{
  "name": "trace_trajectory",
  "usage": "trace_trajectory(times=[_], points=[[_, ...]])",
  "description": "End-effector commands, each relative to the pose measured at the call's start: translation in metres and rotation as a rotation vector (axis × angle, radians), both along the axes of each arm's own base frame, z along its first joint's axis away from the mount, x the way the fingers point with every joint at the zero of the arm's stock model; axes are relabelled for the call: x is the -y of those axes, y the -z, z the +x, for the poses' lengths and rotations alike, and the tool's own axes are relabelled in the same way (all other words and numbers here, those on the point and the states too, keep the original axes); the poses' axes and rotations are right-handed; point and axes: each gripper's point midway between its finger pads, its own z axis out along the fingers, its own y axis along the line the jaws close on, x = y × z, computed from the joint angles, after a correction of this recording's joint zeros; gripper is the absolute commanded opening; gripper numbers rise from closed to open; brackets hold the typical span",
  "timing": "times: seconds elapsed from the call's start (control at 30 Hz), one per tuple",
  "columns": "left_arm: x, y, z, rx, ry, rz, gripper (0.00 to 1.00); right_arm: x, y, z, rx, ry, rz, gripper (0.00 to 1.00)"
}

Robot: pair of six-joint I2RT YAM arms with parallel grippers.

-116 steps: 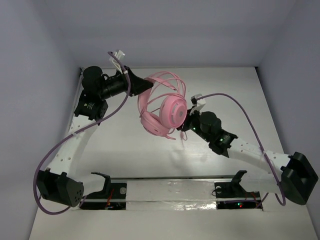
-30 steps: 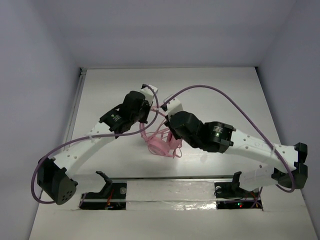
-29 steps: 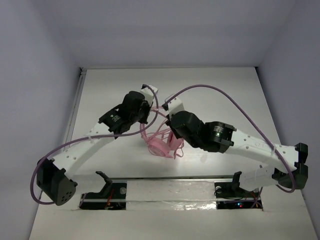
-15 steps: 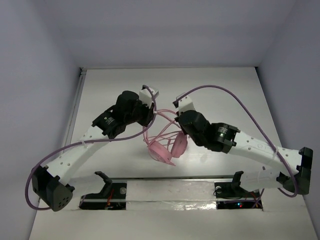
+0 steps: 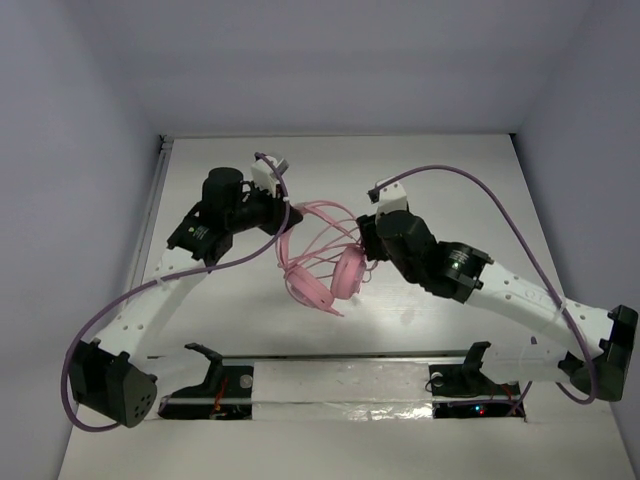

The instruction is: Wrap the headphones

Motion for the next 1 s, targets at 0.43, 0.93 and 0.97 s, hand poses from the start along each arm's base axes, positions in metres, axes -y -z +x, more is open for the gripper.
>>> trace_trajectory(times=[0.43, 0.93, 0.97], points=[[0.018, -0.042, 0.002, -0.08, 0.14, -0.334, 0.0, -0.046, -0.003, -0.026, -0.094, -0.29, 0.233, 0.83], [0.019, -0.045, 0.031, -0.201, 0.118, -0.395, 0.0, -0.069, -0.031, -0.081, -0.098, -0.642, 0.338, 0.86], [0.016, -0.043, 0.034, -0.208, 0.1, -0.397, 0.0, -0.068, -0.04, -0.086, -0.08, -0.665, 0.36, 0.88]])
